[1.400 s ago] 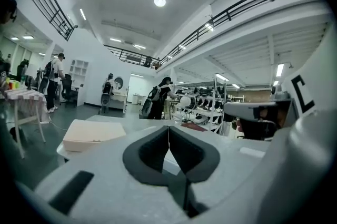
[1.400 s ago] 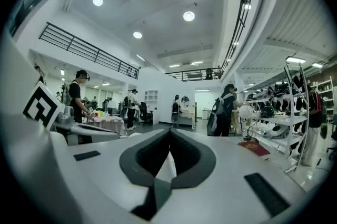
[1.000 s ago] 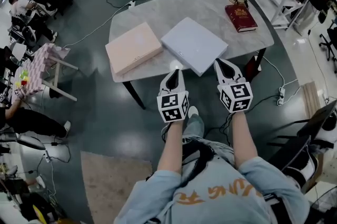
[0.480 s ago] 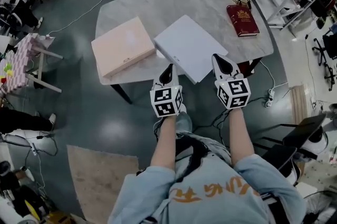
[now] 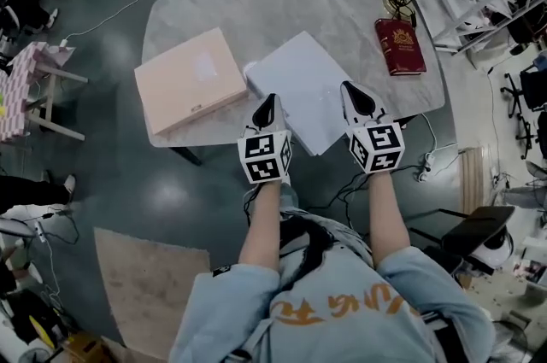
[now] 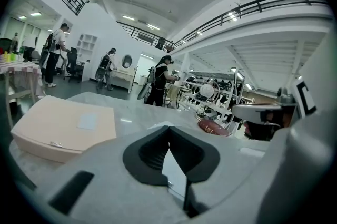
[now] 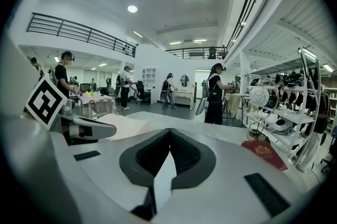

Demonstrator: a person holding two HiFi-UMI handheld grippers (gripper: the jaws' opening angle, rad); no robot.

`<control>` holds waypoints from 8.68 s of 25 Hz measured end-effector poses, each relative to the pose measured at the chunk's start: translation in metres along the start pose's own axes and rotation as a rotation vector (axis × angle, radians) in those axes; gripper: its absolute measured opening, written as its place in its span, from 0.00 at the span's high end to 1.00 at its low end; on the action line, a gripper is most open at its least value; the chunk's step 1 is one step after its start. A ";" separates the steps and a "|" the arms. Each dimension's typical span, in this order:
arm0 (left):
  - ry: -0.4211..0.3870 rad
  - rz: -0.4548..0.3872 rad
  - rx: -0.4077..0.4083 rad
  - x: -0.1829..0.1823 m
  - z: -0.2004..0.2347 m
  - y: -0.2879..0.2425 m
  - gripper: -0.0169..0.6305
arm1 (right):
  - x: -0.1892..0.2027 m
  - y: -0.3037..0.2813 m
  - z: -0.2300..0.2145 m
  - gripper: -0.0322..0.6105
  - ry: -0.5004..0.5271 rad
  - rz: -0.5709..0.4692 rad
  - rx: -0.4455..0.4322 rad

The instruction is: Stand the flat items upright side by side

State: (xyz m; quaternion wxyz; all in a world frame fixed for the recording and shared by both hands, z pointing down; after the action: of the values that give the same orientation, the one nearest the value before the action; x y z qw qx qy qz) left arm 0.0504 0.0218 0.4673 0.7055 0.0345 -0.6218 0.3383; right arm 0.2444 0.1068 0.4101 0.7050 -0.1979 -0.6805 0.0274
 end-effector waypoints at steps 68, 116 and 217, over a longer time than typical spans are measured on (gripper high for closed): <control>0.461 0.323 -0.288 0.090 0.015 -0.095 0.39 | 0.089 -0.182 -0.151 0.36 -0.263 0.486 -0.618; 0.091 0.192 -0.154 -0.019 0.012 -0.131 0.37 | 0.018 -0.173 -0.146 0.36 -0.214 0.335 -0.427; -0.015 -0.082 -0.349 -0.029 -0.035 -0.050 0.95 | -0.009 -0.094 -0.129 0.95 -0.019 -0.021 -0.578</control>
State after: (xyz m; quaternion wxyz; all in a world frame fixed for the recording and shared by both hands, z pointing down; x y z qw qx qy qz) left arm 0.1064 -0.0123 0.4521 0.7092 -0.0605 -0.6745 0.1960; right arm 0.3473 -0.0139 0.4315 0.6134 -0.3834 -0.6685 -0.1730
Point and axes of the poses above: the fingertips, and each gripper's own axes: y backward along the fingers, z to its left, x out of its underside, the point moved 8 cm from there along y, backward along the fingers, and after that the axes turned 14 degrees about -x, right-handed, at the moved point
